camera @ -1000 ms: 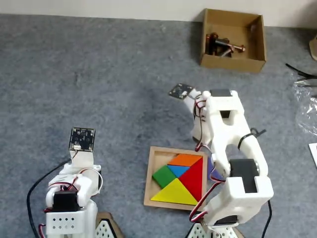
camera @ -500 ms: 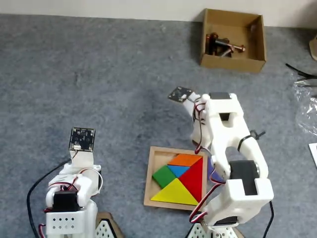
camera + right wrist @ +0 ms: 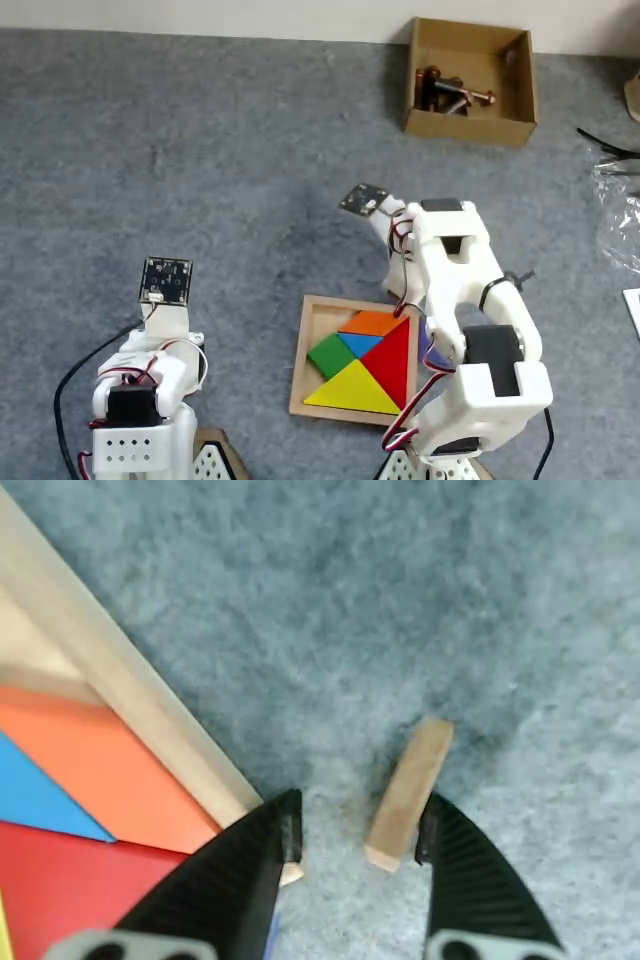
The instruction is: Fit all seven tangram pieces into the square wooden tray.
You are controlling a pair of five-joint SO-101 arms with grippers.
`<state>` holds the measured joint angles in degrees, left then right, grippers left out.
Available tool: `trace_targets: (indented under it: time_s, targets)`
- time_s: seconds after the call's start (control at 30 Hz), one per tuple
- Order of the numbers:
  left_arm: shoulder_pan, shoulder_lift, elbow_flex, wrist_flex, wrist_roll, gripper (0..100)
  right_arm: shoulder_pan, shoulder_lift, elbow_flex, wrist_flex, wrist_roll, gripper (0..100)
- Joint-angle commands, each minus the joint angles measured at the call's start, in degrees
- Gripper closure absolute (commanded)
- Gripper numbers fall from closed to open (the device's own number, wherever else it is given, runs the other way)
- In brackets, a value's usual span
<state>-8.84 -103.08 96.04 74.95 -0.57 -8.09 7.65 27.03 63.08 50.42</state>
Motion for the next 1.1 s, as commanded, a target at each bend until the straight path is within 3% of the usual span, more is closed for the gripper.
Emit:
trace_targets:
  time_s: [0.0,0.13,0.27,0.57,0.9,1.07]
  targets:
    - [-0.57,0.13,1.19,0.26,0.26,99,1.45,-0.57,-0.04,-1.1,-0.18,81.4]
    - [-0.57,0.13,1.19,0.26,0.26,99,3.38,-0.4,-4.0,-0.84,-2.9,82.6]
    - [-0.57,0.13,1.19,0.26,0.26,99,4.97,-0.13,-7.52,-1.19,-7.74,92.0]
    - [-0.57,0.13,1.19,0.26,0.26,99,5.14,-0.31,-8.57,-0.92,-8.18,96.8]
    - [-0.57,0.13,1.19,0.26,0.26,99,4.97,-0.57,-12.88,-0.22,-23.91,99.3]
    - [-0.57,0.13,1.19,0.26,0.26,99,4.88,-0.48,-20.26,8.66,-28.66,99.3]
